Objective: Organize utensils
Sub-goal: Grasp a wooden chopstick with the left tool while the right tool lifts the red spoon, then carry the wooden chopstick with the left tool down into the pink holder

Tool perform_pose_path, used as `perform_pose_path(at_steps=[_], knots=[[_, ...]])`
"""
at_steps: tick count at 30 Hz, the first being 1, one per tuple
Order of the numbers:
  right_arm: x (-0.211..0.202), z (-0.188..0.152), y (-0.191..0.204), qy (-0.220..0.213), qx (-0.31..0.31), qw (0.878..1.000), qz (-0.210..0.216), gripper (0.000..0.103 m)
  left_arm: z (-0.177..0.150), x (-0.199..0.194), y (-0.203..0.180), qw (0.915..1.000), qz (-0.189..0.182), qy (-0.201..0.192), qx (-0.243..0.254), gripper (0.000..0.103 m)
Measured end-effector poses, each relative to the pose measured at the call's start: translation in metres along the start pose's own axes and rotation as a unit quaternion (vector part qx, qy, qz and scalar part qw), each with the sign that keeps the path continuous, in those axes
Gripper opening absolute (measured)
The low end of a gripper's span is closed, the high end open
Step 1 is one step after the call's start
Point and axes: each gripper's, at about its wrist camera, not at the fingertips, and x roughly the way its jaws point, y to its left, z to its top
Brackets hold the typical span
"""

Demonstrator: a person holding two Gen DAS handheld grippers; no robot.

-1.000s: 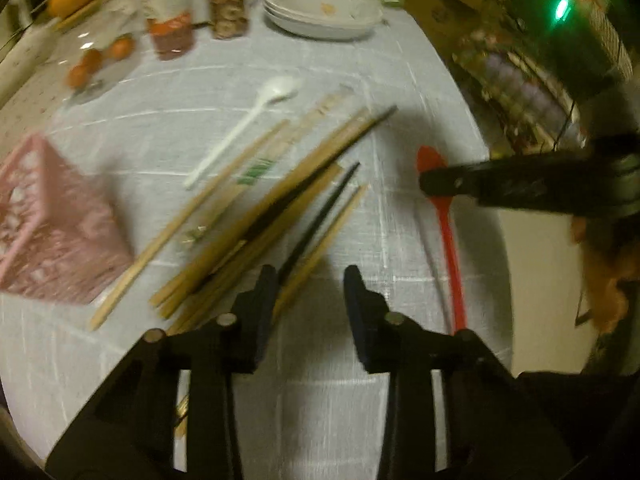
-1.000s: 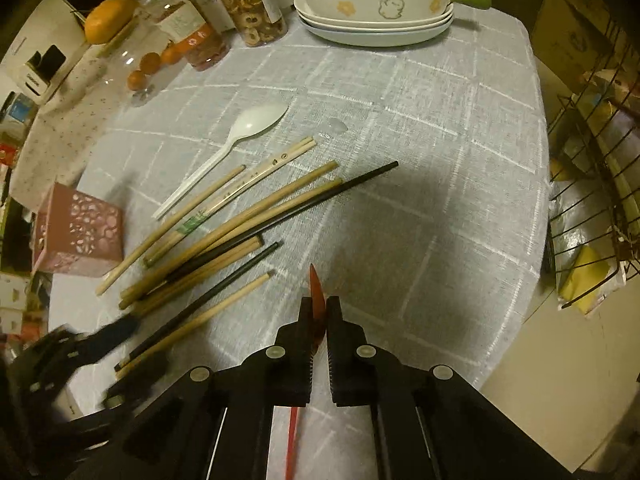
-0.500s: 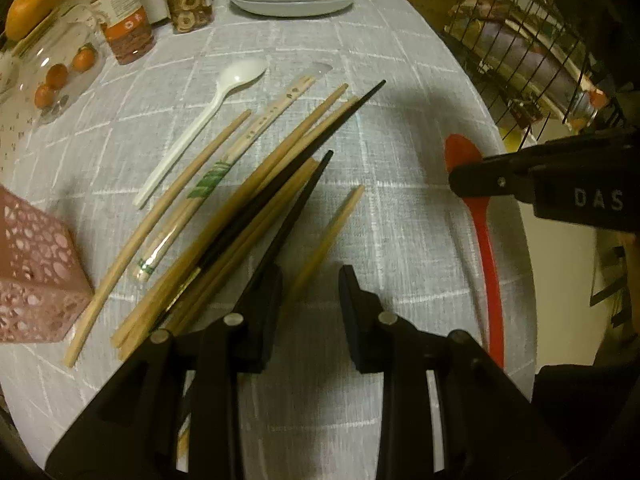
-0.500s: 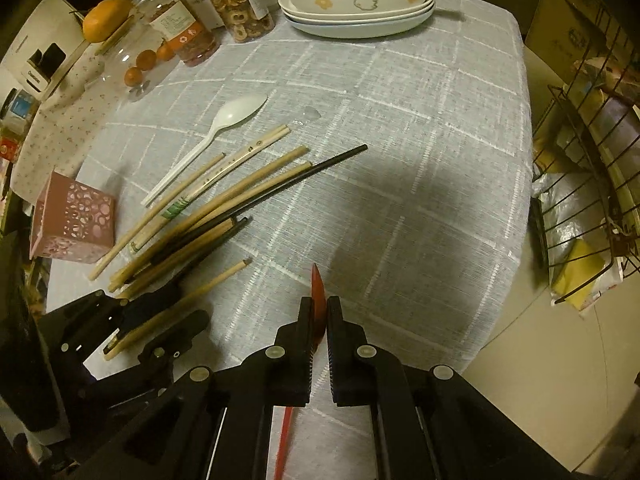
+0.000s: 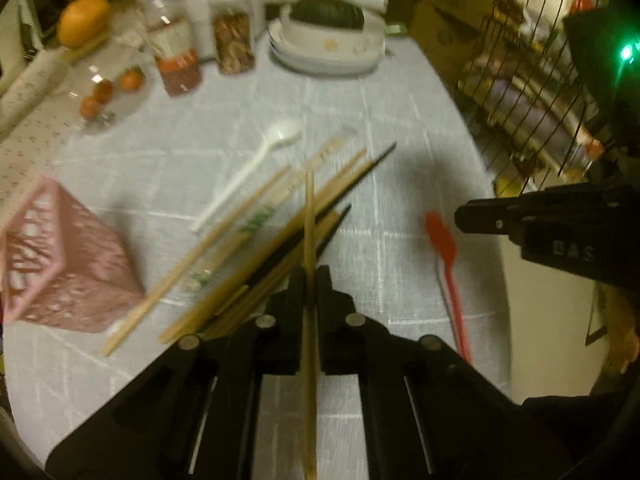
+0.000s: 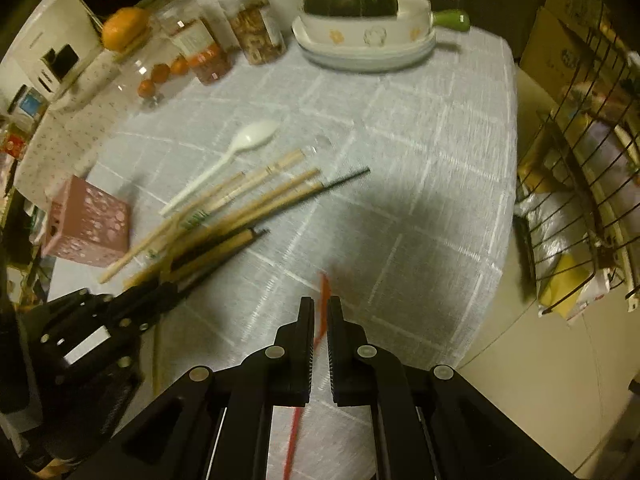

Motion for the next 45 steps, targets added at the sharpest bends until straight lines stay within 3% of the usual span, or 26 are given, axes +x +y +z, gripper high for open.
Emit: perform_pose_path(at_steps=[7,10,13,15,18,22,36,37,39,41,43,45], knots=[[-0.036,0.001,0.020,-0.055,-0.022,0.998,-0.003,0.006,-0.003,-0.047,0.014,0.9984,0.015,-0.053,-0.009,0.007],[-0.038,0.003,0.025,-0.060,-0.038,0.997,-0.010,0.006,-0.004,-0.057,0.020,0.9979,0.013,-0.061,-0.016,0.007],[-0.016,0.004,0.023,-0.013,-0.040,0.999,-0.009,0.017,-0.006,-0.062,0.024,0.9979,0.011,-0.059,-0.026,0.007],[0.000,0.001,0.017,0.015,-0.035,0.999,-0.015,0.033,-0.007,-0.066,0.025,0.9980,0.011,-0.056,-0.027,0.007],[0.031,0.000,0.015,0.056,-0.041,0.997,-0.039,0.034,-0.008,-0.070,0.027,0.9980,0.011,-0.053,-0.031,0.007],[0.059,0.002,0.017,0.078,-0.050,0.994,-0.061,0.034,-0.007,-0.071,0.028,0.9982,0.009,-0.050,-0.033,0.007],[0.072,0.007,0.027,0.081,-0.053,0.991,-0.091,0.033,-0.011,-0.075,0.031,0.9982,0.012,-0.048,-0.034,0.007],[0.068,0.007,0.027,0.074,-0.054,0.992,-0.090,0.034,-0.012,-0.075,0.031,0.9982,0.012,-0.048,-0.033,0.007],[0.059,0.009,0.030,0.069,-0.060,0.990,-0.106,0.048,-0.012,-0.075,0.031,0.9982,0.013,-0.049,-0.031,0.007],[0.059,0.008,0.028,0.070,-0.056,0.990,-0.109,0.054,-0.012,-0.076,0.030,0.9982,0.015,-0.049,-0.030,0.007],[0.066,0.005,0.024,0.091,-0.045,0.990,-0.103,0.053,-0.012,-0.076,0.030,0.9982,0.015,-0.049,-0.030,0.007],[0.070,0.001,0.021,0.099,-0.036,0.990,-0.093,0.042,-0.012,-0.076,0.029,0.9982,0.017,-0.050,-0.028,0.007]])
